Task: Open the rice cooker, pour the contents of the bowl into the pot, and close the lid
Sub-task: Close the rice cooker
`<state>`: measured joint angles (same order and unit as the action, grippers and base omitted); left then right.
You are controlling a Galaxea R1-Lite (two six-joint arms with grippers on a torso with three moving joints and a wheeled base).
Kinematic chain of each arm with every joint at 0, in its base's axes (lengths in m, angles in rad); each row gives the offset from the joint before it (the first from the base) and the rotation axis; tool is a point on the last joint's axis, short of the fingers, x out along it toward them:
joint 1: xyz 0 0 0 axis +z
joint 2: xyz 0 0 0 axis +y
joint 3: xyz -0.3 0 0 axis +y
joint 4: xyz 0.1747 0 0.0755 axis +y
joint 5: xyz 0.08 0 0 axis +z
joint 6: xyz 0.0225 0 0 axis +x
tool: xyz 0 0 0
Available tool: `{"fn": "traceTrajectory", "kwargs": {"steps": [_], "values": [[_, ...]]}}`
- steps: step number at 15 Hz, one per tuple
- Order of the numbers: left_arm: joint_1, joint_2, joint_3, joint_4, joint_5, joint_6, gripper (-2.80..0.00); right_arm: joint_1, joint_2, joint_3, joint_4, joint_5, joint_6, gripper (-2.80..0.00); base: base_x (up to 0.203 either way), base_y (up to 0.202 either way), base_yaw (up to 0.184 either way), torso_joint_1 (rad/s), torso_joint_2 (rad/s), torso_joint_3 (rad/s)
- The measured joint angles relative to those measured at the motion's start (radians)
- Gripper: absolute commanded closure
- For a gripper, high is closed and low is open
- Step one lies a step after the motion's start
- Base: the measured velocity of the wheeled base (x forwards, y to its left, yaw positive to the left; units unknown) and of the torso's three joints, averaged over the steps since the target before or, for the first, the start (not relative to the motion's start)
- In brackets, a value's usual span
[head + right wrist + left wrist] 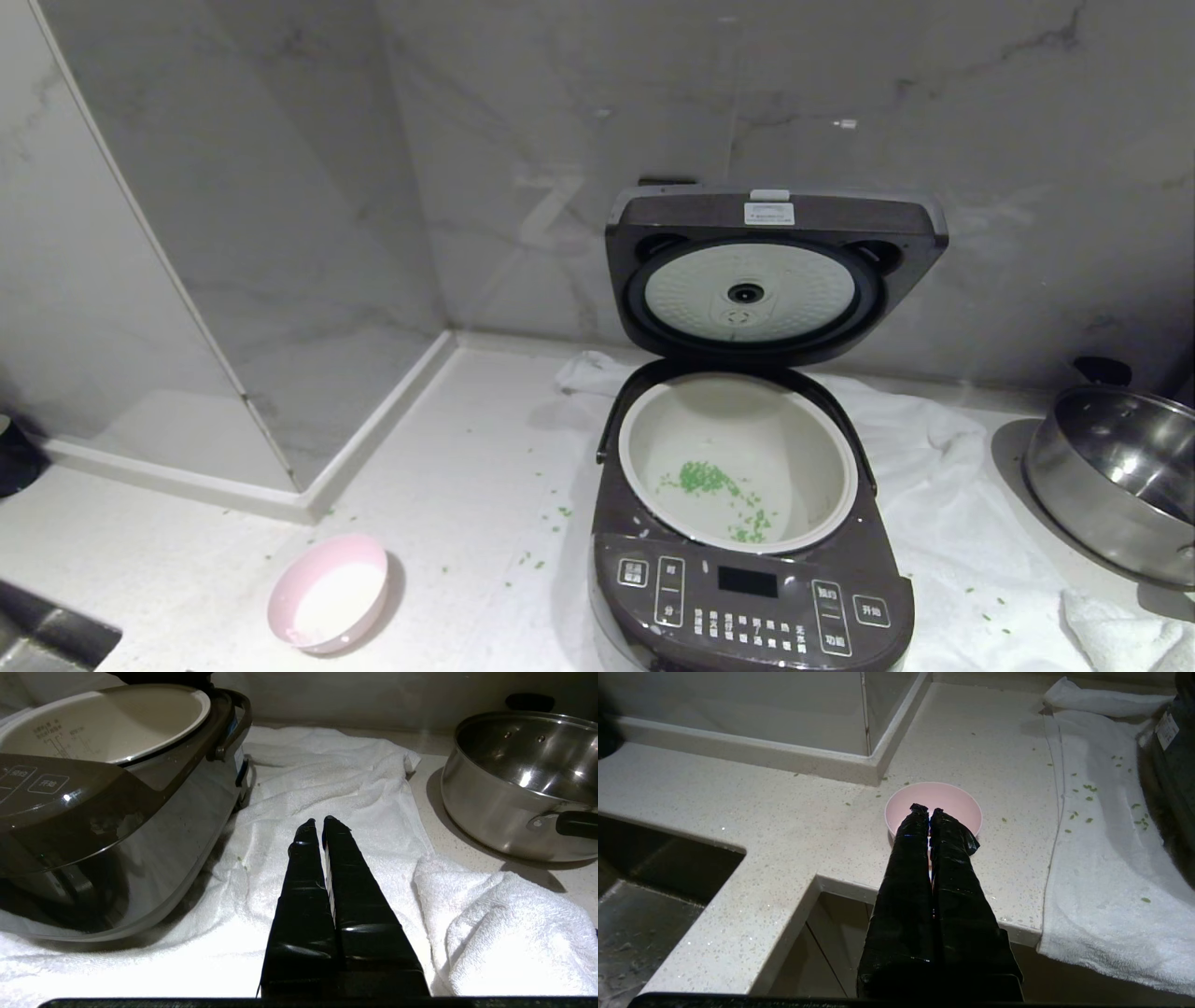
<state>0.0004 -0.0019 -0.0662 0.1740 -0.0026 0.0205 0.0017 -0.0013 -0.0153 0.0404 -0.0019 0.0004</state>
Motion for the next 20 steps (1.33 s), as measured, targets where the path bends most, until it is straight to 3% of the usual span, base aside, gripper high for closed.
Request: {"fn": "traceTrajectory", "kwargs": {"steps": [4, 8, 10, 14, 20], "values": [[0.001, 0.01, -0.038, -0.093, -0.048, 0.004, 0.0, 0.0, 0.0, -0.015, -0.049, -0.005, 0.0, 0.0, 0.0, 0.0, 0.0, 0.0, 0.0, 0.0], [0.005, 0.043, -0.063, -0.104, -0.114, 0.013, 0.0, 0.0, 0.099, -0.21, -0.037, 0.05, 0.005, 0.0, 0.0, 0.0, 0.0, 0.0, 0.0, 0.0], [0.005, 0.027, -0.032, -0.101, -0.101, 0.026, 0.0, 0.002, 0.26, -0.385, -0.069, 0.085, 0.02, 0.0, 0.0, 0.0, 0.0, 0.0, 0.0, 0.0], [0.004, 0.006, 0.021, -0.105, -0.006, 0.049, 0.0, 0.022, 0.68, -0.835, -0.153, 0.141, 0.041, 0.0, 0.0, 0.0, 0.0, 0.0, 0.0, 0.0], [0.001, 0.001, 0.039, -0.114, 0.0, 0.051, 0.0, 0.118, 1.269, -1.43, -0.117, 0.157, 0.05, 0.0, 0.0, 0.0, 0.0, 0.0, 0.0, 0.0]]}}
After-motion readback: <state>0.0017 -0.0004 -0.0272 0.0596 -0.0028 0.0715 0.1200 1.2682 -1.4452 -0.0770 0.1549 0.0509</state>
